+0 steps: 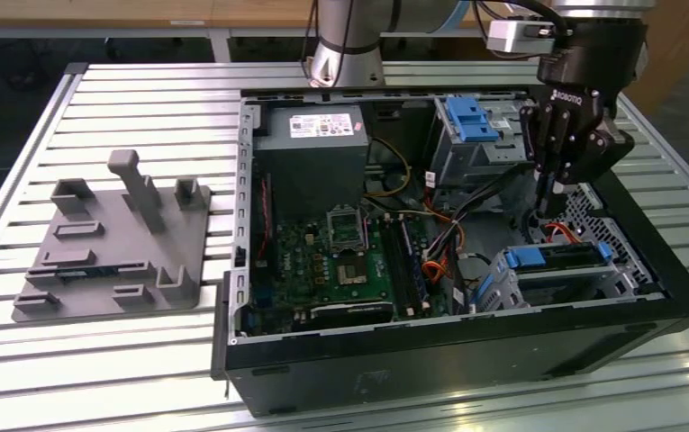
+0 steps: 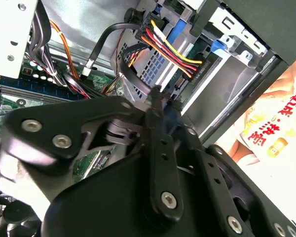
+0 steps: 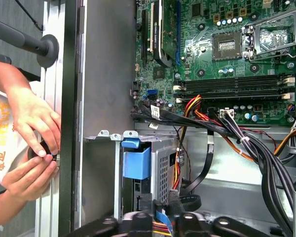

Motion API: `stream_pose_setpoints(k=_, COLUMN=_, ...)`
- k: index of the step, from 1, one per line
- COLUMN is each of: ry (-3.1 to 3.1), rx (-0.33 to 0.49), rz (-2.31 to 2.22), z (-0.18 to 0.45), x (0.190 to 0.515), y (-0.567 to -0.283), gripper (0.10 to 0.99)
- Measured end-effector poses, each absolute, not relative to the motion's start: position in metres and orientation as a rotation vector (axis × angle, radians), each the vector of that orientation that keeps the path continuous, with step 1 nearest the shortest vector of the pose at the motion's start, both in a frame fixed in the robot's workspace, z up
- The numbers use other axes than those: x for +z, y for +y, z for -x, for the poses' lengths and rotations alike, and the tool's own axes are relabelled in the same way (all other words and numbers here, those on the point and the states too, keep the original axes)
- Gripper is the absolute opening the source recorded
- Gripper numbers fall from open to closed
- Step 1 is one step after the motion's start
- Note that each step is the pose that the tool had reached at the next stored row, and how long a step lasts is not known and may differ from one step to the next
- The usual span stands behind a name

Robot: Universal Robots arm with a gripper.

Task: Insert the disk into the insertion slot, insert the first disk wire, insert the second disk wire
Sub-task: 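Insert the second disk wire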

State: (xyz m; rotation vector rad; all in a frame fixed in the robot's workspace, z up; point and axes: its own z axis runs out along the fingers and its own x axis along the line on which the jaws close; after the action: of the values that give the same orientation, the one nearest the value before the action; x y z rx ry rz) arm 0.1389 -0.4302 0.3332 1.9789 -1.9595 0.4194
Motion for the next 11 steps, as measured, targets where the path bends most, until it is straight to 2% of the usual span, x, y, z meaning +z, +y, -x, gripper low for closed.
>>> stream_pose_setpoints(k=1, ry=-1.959, rx=0.419, rz=-1.979, z=-0.1389, x=0.3332, y=-0.4302, gripper=0.278)
stream_pose_setpoints(k=2, ry=-1.959, rx=0.419, rz=-1.979, z=-0.1389, x=0.3331, y=-0.4303, gripper=0.208)
stream_pose_setpoints(k=9, ry=-1.959, rx=0.419, rz=-1.979, z=-0.1389, x=0.3329, y=-0.4303, gripper=0.208)
stream_pose_setpoints(k=10, ry=-1.960, rx=0.419, rz=-1.979, z=-0.1389, x=0.3328, y=-0.4303, gripper=0.196)
stream_pose_setpoints(k=11, ry=-1.960, rx=0.419, rz=-1.979, z=-0.1389, x=0.3327, y=-0.4304, gripper=0.145)
